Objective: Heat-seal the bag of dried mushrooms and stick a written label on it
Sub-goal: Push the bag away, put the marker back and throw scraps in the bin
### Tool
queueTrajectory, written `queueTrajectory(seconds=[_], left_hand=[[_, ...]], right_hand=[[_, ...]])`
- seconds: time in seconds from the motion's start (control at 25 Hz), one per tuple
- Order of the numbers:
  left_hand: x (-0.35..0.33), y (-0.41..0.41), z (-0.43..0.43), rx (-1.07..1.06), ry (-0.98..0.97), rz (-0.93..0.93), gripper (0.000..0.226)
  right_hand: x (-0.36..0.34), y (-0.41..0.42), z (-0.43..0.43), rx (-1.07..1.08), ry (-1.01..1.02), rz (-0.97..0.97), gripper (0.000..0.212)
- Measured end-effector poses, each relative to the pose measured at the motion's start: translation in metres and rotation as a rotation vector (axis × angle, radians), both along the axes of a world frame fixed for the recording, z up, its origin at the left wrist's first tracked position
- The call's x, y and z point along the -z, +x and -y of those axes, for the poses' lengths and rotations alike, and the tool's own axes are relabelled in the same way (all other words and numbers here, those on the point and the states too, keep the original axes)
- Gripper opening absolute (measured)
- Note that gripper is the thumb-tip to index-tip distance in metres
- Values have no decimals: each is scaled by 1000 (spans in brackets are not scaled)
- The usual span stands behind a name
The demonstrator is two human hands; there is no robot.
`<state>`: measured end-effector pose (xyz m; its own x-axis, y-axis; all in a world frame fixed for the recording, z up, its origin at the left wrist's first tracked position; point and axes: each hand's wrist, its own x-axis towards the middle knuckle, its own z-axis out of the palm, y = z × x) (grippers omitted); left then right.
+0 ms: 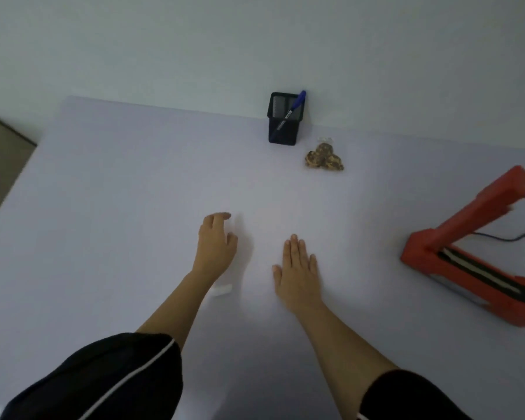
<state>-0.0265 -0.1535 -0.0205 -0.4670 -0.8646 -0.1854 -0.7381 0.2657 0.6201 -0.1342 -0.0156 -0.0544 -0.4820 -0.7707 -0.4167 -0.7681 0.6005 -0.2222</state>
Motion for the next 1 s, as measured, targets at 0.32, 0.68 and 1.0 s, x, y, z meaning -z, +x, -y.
queueTrajectory(seconds=[0.32,0.68,1.0], left_hand=[[30,114,-61,79,112,107,41],[34,97,-66,93,-12,167,20],[24,185,-141,-359,127,-54,21]], right_hand=[[7,119,-51,29,15,60,69],[20,121,-53,-18,-42,4,62],[-3,162,-102,-257,-62,72,61]])
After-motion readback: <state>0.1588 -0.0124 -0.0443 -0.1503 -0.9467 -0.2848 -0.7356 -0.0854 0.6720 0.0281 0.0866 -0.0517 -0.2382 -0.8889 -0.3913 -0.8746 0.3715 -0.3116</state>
